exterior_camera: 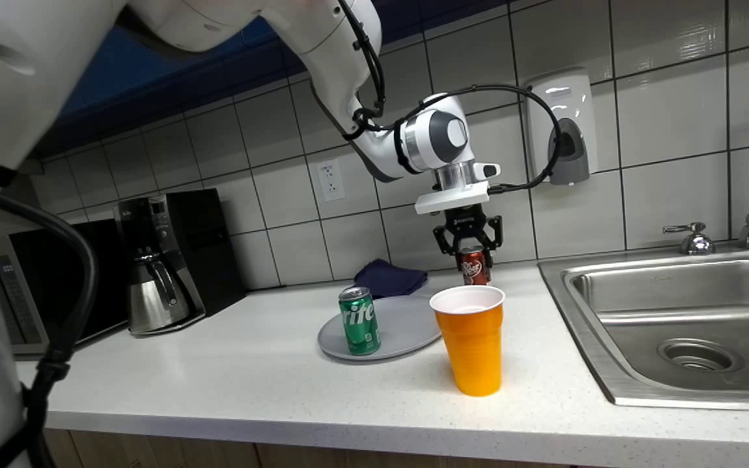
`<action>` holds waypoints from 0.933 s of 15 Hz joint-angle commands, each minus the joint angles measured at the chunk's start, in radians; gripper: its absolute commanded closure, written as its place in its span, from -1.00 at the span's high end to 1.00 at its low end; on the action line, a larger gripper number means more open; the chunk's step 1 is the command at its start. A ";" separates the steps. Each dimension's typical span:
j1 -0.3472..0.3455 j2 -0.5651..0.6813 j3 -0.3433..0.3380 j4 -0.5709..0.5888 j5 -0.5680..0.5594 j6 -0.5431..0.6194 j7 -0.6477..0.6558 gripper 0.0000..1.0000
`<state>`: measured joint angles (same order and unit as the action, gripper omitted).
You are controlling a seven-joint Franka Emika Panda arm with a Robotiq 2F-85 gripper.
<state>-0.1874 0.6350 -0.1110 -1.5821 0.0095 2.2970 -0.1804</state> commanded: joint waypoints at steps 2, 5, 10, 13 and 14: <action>-0.010 -0.062 0.021 -0.049 0.000 0.013 -0.013 -0.23; -0.003 -0.086 0.025 -0.081 -0.003 0.024 -0.011 -0.23; 0.016 -0.144 0.038 -0.164 -0.008 0.050 -0.008 -0.23; 0.035 -0.186 0.042 -0.224 -0.013 0.075 -0.003 -0.23; 0.041 -0.200 0.042 -0.242 -0.015 0.085 0.001 -0.23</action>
<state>-0.1552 0.5229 -0.0796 -1.7274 0.0083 2.3456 -0.1804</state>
